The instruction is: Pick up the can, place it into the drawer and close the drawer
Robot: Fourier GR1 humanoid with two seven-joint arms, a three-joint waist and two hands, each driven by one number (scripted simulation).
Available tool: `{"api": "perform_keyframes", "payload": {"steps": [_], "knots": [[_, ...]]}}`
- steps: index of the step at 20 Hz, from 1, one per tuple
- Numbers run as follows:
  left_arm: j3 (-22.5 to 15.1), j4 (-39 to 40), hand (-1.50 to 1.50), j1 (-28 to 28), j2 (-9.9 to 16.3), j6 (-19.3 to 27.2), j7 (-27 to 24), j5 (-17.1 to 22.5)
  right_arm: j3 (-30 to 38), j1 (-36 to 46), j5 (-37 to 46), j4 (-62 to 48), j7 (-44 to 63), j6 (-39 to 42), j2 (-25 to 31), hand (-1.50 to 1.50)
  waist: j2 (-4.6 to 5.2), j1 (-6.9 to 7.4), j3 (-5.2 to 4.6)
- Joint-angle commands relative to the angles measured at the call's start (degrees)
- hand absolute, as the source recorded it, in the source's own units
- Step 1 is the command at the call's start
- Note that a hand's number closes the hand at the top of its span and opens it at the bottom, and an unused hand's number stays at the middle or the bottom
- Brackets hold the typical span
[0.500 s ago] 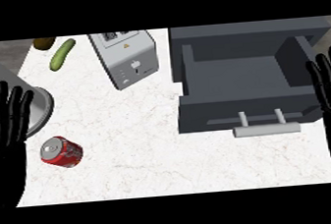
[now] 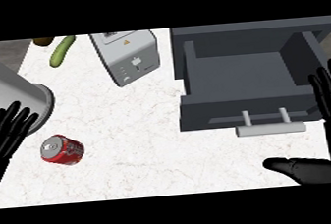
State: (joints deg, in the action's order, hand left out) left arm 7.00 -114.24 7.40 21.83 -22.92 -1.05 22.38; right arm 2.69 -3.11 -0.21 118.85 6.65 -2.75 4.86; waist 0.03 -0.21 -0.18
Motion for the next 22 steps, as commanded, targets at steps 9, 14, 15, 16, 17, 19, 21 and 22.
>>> {"api": "perform_keyframes", "payload": {"steps": [9,14,15,16,17,19,21,22], "knots": [[17.5,14.5,-1.5,5.1,16.6,-22.8,3.7,21.7,10.5,-12.1,-9.7,4.9,2.0,4.8,3.1,-1.5,-0.19,0.06,0.2],[21.6,15.6,-1.5,6.4,16.6,-26.6,5.4,23.0,14.4,-13.7,-13.7,5.6,2.2,8.0,4.1,-1.5,-0.14,0.19,0.19],[22.6,12.1,-1.5,7.0,16.9,-24.4,7.5,26.1,10.4,-17.3,-8.8,5.8,-2.1,8.0,0.5,-1.5,-0.16,0.25,0.21],[23.1,15.8,-1.5,7.7,16.7,-27.9,6.8,25.7,12.2,-16.3,-10.8,5.5,-0.6,8.6,1.6,-1.5,-0.14,0.25,0.19],[23.3,17.2,-1.5,7.0,18.5,-26.3,8.9,29.4,14.6,-15.5,-13.5,3.8,-1.6,9.7,2.6,-1.5,-0.12,0.18,0.21],[22.3,15.5,-1.5,6.8,19.3,-23.2,12.7,33.0,15.2,-17.0,-13.4,2.5,-3.8,11.5,2.2,-1.5,-0.12,0.15,0.23],[20.5,17.1,-1.5,6.0,19.2,-21.8,14.6,34.6,18.6,-17.6,-16.9,4.4,-1.8,12.8,4.5,-1.5,-0.13,-0.04,0.22],[20.8,19.1,-1.5,4.0,22.1,-21.0,16.6,38.5,17.6,-14.9,-15.2,-1.6,-5.8,13.4,3.7,-1.5,-0.05,0.08,0.24]]}}
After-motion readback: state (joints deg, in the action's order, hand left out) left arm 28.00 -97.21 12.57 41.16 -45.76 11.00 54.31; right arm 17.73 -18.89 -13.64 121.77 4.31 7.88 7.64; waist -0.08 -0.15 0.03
